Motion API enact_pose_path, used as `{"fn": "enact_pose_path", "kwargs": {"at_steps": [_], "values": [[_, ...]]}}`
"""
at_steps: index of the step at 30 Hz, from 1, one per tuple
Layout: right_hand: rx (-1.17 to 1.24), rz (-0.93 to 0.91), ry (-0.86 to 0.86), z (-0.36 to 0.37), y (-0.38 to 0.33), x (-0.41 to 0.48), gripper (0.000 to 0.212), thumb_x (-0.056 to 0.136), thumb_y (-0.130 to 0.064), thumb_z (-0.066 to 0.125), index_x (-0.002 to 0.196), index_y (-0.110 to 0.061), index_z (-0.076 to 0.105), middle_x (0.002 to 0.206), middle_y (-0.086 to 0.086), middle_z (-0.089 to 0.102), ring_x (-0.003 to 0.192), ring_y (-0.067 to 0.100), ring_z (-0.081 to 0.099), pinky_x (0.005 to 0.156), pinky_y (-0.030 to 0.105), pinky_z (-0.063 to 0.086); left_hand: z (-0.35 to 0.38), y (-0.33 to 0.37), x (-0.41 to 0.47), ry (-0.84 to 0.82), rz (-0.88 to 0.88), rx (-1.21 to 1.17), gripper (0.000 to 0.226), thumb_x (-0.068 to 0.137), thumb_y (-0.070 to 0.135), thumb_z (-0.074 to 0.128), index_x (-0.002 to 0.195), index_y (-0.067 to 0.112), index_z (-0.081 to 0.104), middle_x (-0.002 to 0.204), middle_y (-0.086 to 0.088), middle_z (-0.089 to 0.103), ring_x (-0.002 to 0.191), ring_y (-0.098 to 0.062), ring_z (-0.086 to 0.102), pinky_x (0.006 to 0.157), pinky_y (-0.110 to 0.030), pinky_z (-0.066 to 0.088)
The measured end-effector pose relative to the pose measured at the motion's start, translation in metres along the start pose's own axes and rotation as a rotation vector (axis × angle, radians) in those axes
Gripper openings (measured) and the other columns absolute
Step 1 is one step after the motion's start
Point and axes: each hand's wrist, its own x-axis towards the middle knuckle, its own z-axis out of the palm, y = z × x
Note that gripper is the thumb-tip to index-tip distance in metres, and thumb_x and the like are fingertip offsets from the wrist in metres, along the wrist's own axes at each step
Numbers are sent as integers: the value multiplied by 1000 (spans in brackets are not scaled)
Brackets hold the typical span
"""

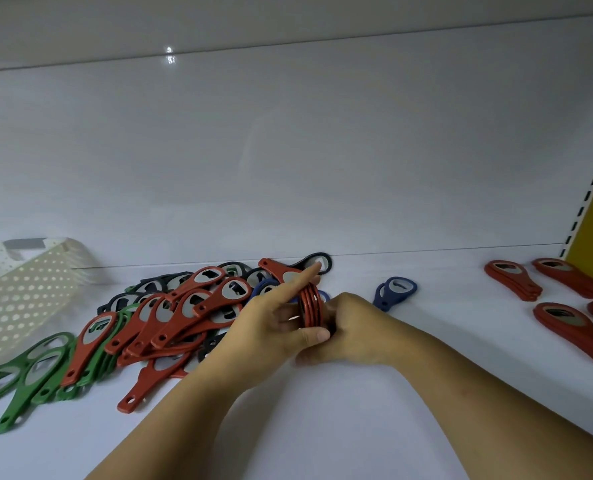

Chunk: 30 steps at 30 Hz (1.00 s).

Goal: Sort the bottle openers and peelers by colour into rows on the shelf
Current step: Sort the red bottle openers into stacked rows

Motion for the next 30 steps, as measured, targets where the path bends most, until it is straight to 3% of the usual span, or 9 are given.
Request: {"fn": "enact_pose_path", "kwargs": {"at_steps": [4, 6, 8, 10, 12, 18, 22, 27, 30], "values": [[15, -10, 9, 2, -2, -1, 19, 69, -27, 82, 71, -38, 67, 65, -16, 65, 64, -2, 60, 61, 18, 50, -1, -1, 3, 89, 19, 13, 64, 73, -12, 72, 119, 32, 59, 106, 5, 72, 96, -16, 70, 86, -31, 56], [35, 0, -32, 0, -3, -2, 21, 69, -27, 82, 65, -39, 65, 58, -17, 58, 57, -2, 53, 60, 16, 43, -3, 0, 4, 103, 10, -7, 60, 73, -14, 71, 119, 23, 61, 106, -2, 72, 93, -20, 71, 84, -33, 57], [82, 39, -95, -3, -3, -3, 18, 65, -35, 83, 73, -26, 69, 62, -14, 57, 62, 3, 52, 67, 22, 42, -6, 1, 4, 93, -11, -78, 56, 72, -15, 71, 118, 16, 63, 107, -8, 71, 93, -23, 71, 82, -33, 57], [99, 69, -115, -8, -1, -1, 43, 56, -46, 81, 79, -12, 71, 70, -4, 63, 70, 9, 56, 74, 30, 44, -10, 1, 4, 87, -30, -168, 53, 71, -15, 71, 115, 14, 65, 105, -11, 71, 95, -24, 70, 80, -31, 57], [114, 81, -114, -9, -1, 0, 50, 52, -48, 79, 81, -7, 72, 75, 3, 67, 73, 13, 58, 77, 33, 45, -13, 0, 4, 72, -49, -258, 51, 69, -9, 74, 114, 13, 66, 106, -14, 71, 99, -26, 68, 81, -33, 55], [167, 153, -94, -8, -18, -5, 42, 61, -36, 80, 84, -1, 71, 75, 4, 63, 72, 16, 53, 69, 28, 41, -15, 5, 1, 79, -58, -418, 44, 72, -9, 73, 104, 22, 72, 101, -13, 72, 97, -29, 69, 83, -39, 56], [182, 185, -2, -11, -32, -21, 38, 73, -26, 78, 88, 7, 68, 75, 11, 58, 64, 16, 44, 57, 23, 33, -7, 13, -3, 95, -22, -592, 45, 64, -6, 76, 101, 19, 72, 100, -13, 71, 95, -29, 69, 78, -34, 56], [111, 311, 131, -14, -24, -69, 48, 56, -42, 80, 77, -1, 69, 73, 7, 56, 71, 17, 49, 69, 31, 38, 25, 13, -13, -91, -98, -585, 63, 65, -3, 73, 122, 19, 59, 110, -12, 70, 103, -26, 67, 86, -35, 57], [58, 421, 227, -26, -15, -106, 27, 64, -33, 83, 68, -8, 73, 68, 1, 65, 68, 10, 55, 66, 26, 43, 35, 6, -16, -287, -174, -454, 84, 57, 10, 86, 129, 34, 50, 116, 2, 69, 109, -16, 64, 95, -36, 51]]}}
